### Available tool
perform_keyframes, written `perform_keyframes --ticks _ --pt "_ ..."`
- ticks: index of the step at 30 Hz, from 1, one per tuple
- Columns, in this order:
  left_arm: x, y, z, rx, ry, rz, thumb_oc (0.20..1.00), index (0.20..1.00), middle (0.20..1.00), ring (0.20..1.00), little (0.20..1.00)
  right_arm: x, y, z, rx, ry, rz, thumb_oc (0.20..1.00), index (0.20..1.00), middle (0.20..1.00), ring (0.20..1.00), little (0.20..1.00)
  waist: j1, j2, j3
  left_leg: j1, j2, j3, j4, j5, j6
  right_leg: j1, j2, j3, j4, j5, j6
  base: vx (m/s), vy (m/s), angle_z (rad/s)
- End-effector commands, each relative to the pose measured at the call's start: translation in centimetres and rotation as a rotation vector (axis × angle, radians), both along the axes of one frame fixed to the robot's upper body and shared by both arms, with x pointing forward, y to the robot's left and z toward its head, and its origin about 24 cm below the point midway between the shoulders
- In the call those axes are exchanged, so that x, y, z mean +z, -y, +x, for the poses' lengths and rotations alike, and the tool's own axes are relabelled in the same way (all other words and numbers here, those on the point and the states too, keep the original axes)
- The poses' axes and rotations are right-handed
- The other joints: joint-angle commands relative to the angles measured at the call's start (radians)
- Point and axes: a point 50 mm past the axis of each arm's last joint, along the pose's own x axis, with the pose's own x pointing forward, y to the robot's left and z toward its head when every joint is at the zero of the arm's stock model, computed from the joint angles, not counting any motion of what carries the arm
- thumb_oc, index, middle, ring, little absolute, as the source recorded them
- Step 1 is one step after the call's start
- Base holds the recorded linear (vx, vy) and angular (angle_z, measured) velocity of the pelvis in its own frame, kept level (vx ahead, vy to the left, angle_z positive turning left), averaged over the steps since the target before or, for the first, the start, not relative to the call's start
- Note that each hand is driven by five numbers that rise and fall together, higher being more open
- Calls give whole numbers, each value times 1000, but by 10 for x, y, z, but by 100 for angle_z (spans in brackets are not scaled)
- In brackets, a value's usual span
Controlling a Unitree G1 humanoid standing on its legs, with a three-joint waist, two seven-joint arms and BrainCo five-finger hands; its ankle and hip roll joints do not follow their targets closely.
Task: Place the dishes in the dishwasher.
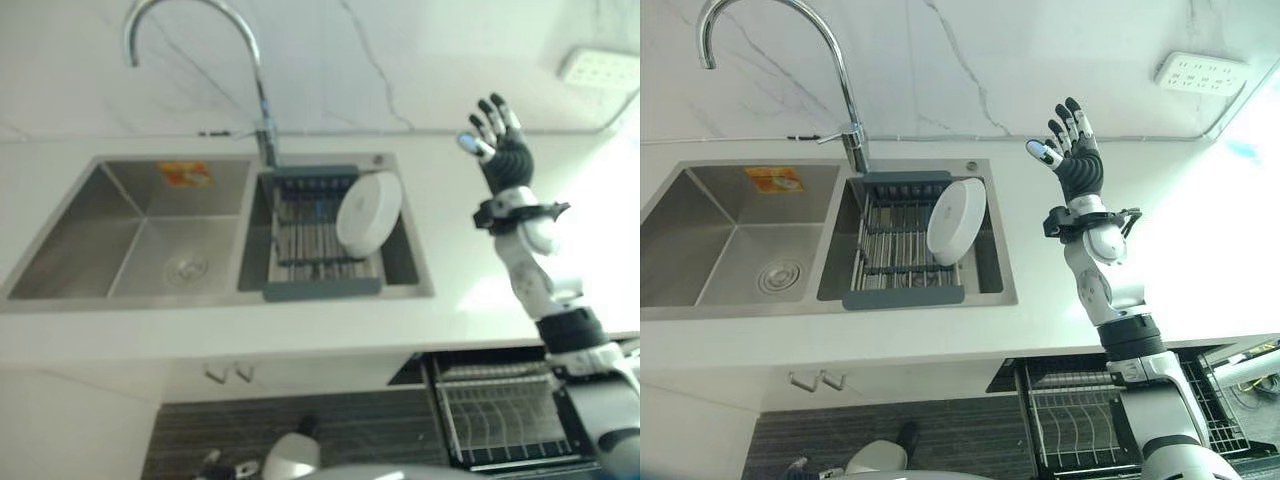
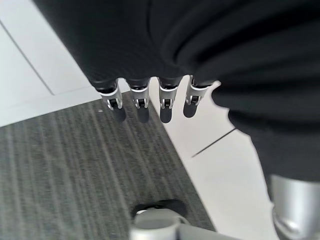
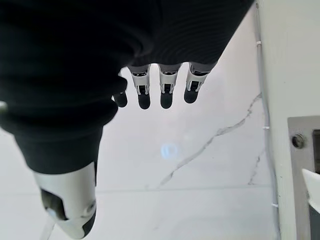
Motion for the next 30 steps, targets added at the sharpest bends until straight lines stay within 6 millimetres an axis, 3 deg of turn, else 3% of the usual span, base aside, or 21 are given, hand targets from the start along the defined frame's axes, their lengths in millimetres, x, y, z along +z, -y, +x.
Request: perform_keyframes --ticks 1,8,15,30 --pt "2 -8 6 -25 -2 2 1000 1000 1000 1000 1000 29 14 2 -31 87 3 1000 1000 1000 1000 1000 25 43 -44 6 70 57 7 -29 -17 -7 -20 -28 15 9 7 56 -5 22" --pt "7 -4 20 -79 60 -24 1000 1000 1000 1000 1000 9 17 8 -18 -1 72 1000 1000 1000 1000 1000 33 48 -34 4 63 49 7 -26 -14 -2 -27 -36 17 12 11 30 -1 8" --pt "4 -2 16 -75 37 -20 1000 1000 1000 1000 1000 -30 -13 5 90 -115 187 1000 1000 1000 1000 1000 23 52 -26 3 68 64 7 -23 -13 -9 -29 -29 17 17 11 3 0 1" --pt "4 -2 15 -65 43 -22 1000 1000 1000 1000 1000 -57 -31 -2 134 -193 209 1000 1000 1000 1000 1000 14 59 -17 0 73 76 7 -22 -12 -24 -31 -21 28 14 11 0 0 0"
